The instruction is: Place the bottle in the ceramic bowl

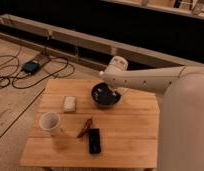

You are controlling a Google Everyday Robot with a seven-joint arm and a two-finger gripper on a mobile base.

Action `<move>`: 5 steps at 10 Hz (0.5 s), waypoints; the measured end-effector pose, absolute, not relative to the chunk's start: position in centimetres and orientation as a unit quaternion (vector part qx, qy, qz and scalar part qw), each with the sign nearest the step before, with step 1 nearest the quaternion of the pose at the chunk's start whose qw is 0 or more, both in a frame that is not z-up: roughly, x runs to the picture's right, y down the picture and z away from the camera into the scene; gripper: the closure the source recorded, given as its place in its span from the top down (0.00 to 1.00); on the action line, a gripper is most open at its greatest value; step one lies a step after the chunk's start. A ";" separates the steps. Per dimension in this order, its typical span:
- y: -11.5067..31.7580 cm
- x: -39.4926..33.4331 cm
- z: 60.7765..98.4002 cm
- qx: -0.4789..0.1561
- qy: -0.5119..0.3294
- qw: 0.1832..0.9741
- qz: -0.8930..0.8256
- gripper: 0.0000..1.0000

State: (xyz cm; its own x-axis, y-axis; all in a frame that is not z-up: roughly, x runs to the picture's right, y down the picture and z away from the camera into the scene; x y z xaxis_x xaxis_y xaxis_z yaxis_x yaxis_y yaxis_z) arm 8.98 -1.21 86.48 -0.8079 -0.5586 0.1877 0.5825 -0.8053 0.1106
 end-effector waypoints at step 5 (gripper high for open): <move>-0.8 5.9 90.8 -0.017 -0.094 0.282 -0.955 0.16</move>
State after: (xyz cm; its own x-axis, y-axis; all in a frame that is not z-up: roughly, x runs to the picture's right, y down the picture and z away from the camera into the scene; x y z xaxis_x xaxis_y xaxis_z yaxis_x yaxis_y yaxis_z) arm 5.87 -0.81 90.80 -0.8403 -0.5354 0.0848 0.5417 -0.8232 0.1704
